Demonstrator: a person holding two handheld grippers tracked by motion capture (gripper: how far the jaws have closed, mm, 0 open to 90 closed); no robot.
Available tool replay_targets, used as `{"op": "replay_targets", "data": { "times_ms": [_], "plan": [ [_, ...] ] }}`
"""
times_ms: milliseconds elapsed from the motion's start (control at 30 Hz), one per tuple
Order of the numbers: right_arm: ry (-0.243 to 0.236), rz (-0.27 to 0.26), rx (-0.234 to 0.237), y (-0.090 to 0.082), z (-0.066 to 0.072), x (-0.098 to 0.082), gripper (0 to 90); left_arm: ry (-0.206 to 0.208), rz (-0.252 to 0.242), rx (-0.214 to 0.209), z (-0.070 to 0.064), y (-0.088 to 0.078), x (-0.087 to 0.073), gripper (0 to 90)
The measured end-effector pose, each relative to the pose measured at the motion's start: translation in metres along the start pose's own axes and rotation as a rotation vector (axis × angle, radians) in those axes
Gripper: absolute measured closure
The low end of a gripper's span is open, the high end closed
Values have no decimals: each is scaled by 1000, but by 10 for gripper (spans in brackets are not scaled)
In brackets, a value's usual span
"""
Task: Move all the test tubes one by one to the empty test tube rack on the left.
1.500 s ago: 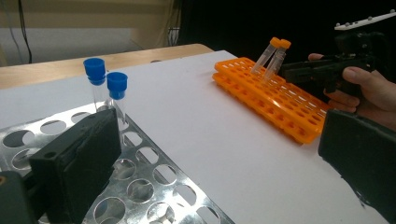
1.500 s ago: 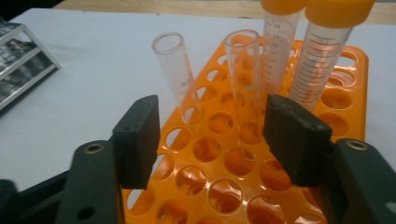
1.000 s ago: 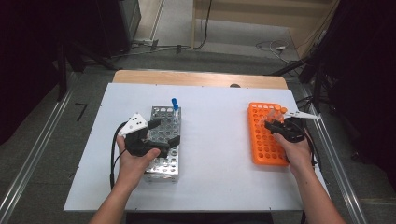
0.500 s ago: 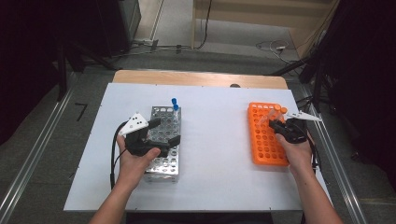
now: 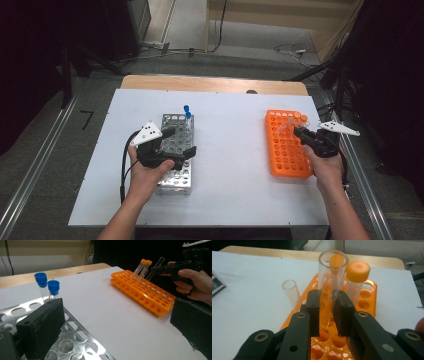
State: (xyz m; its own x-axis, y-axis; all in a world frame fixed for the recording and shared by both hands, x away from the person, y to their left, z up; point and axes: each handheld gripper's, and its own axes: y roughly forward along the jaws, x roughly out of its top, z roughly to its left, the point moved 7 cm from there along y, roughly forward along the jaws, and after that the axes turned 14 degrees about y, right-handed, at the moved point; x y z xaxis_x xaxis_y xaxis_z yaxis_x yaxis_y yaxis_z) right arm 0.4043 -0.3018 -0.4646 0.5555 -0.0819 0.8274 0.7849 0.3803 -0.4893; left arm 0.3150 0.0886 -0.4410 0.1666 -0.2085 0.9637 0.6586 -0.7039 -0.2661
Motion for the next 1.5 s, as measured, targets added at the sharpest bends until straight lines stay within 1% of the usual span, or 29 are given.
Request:
{"op": "replay_targets", "data": {
  "times_ms": [100,233,333,567,767,1100,1500],
  "plan": [
    [-19,-3,28,-5,9,1,741,1,-1,-5,-2,0,1,1],
    [-35,-8,75,-10,24,2,741,0,-10,-8,-4,1,4,1],
    [-50,-4,110,-13,36,1,740,10,-13,-15,-7,2,7,1],
    [-104,9,193,-16,70,-4,741,40,-13,-31,-17,7,13,4],
    [-135,30,258,-17,95,-12,741,50,-10,-50,-24,13,15,4],
    [-186,66,335,-14,127,-28,741,57,-11,-83,-35,21,18,6],
    [-236,101,407,-13,157,-44,741,66,-18,-121,-48,29,22,24]
  ]
}}
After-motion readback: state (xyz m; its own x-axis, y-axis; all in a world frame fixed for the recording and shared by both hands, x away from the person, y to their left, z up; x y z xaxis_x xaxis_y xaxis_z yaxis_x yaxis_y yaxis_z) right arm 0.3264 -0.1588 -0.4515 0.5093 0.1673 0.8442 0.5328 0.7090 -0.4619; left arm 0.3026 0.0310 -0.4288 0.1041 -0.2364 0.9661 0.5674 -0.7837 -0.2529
